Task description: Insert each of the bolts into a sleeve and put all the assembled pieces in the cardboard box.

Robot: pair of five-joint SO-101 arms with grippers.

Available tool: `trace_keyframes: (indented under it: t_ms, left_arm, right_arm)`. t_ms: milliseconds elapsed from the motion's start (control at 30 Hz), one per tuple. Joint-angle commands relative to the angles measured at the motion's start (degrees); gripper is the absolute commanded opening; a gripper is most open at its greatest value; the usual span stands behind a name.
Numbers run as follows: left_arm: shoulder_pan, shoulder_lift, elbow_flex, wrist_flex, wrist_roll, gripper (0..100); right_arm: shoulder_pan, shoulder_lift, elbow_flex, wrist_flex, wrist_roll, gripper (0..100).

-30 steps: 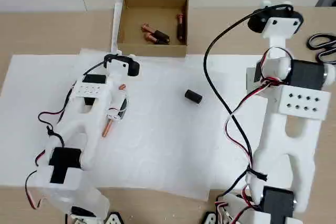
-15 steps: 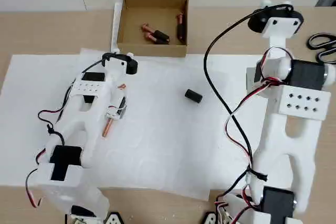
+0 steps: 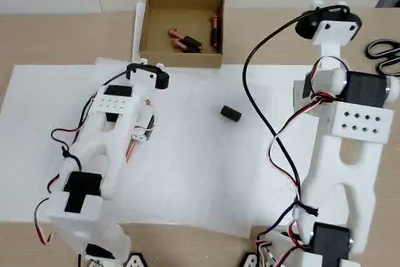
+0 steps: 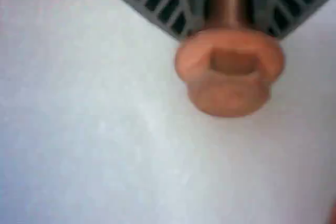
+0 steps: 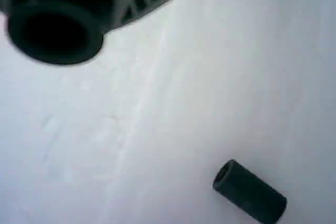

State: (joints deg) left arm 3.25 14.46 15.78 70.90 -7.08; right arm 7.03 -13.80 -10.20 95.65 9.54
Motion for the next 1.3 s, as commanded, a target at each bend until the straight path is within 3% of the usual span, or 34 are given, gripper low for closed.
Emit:
trace_keyframes:
  t_ms: [0, 433, 633, 867, 1267]
  left_arm:
    - [3.08, 0.09, -6.81, 3.6, 1.67, 3]
    - [3.52, 0.09, -33.1, 25.67, 3.43, 1]
    - [5.36, -0.53, -42.24, 29.54, 6.07, 1]
    - [8.26, -15.65, -40.48, 29.45, 5.71, 1]
    - [8.35, -34.46, -22.73, 28.04, 6.15, 1]
  right_arm:
    - [0.22, -2.42, -0.35, 0.31, -0.26, 0.3]
    - [-0.13, -15.69, -0.35, -0.13, -0.26, 0.3]
    - [-8.22, -17.36, -0.26, 0.22, -0.62, 0.3]
    - [-16.48, -17.1, -0.26, 0.22, -0.62, 0.3]
    - [-16.84, -17.63, 6.86, -0.13, -0.62, 0.3]
